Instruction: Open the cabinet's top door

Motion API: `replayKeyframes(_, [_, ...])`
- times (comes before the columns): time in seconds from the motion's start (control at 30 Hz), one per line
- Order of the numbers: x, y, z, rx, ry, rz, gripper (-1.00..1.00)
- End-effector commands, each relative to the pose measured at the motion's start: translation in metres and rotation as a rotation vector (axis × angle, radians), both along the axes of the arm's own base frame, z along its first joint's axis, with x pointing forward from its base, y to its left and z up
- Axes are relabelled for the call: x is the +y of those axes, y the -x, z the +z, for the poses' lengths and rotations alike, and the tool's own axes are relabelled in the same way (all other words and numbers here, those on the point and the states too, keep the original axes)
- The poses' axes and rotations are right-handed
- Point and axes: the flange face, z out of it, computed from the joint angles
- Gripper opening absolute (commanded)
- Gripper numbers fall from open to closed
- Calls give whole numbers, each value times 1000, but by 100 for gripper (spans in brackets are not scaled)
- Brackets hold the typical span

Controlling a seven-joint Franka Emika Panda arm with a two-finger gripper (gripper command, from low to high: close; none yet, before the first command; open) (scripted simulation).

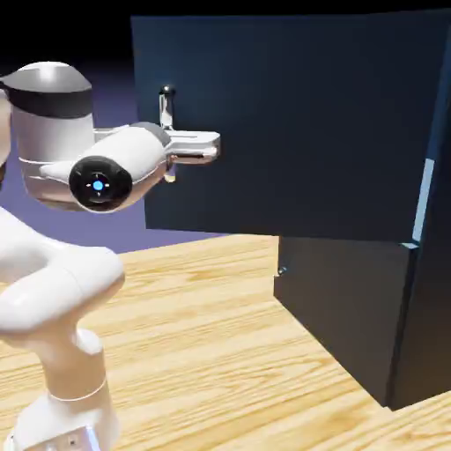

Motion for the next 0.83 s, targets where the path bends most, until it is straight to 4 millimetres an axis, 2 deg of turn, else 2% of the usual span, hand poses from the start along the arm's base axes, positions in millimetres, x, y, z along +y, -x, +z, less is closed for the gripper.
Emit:
replayKeyframes(0.0, [-8, 2, 0, 0, 0, 20, -100])
replayKeyframes(0.37, [-109, 7, 0, 0, 0, 237, -100])
replayKeyframes(0.63, [-178, -3, 0, 0, 0, 389, -100])
replayKeyframes(0.8, [-212, -11, 0, 0, 0, 463, -100])
